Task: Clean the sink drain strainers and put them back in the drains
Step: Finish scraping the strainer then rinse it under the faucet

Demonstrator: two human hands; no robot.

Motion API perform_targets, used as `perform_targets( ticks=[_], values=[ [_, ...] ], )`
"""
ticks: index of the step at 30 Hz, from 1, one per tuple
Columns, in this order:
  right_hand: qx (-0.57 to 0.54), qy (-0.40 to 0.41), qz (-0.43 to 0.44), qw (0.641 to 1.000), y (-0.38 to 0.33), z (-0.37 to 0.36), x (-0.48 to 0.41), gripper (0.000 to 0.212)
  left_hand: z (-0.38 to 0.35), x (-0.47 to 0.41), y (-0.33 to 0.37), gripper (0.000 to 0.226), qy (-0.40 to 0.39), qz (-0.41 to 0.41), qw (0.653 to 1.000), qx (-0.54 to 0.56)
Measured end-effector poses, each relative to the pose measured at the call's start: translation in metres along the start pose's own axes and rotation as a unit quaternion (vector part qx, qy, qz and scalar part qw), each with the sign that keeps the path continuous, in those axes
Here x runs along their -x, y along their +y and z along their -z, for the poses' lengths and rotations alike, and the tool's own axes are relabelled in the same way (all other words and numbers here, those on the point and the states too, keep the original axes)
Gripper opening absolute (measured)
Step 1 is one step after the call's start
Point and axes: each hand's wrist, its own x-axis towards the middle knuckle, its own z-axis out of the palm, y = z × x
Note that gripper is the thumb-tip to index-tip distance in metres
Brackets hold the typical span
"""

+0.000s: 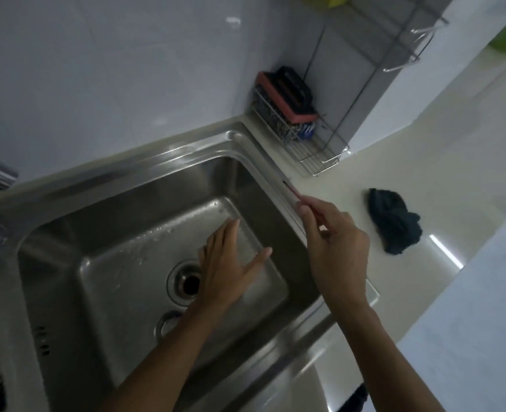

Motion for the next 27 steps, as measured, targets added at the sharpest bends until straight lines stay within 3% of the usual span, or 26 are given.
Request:
perform_targets(
  ticks=[3,6,15,27],
  values=[
    [0.054,0.033,0.054,0.997,0.008,0.012,-0.049,0.033,-0.005,-0.025,0.052,0.096,0.001,-0.072,0.997,-0.017],
    [0.118,0.012,0.080,0.990,0.030,0.014,-0.090,0.040,-0.015,-0.044,0.087,0.099,-0.011,-0.102,0.994,-0.048],
    [0.295,-0.158,0.238,0.912,0.105,0.006,-0.172,0.062,-0.053,-0.082,0.106,0.099,0.010,-0.075,0.992,-0.103],
    [0.348,-0.149,0.296,0.877,0.126,-0.006,-0.202,0.079,-0.084,-0.093,0.107,0.101,0.044,-0.038,0.992,-0.113]
  ],
)
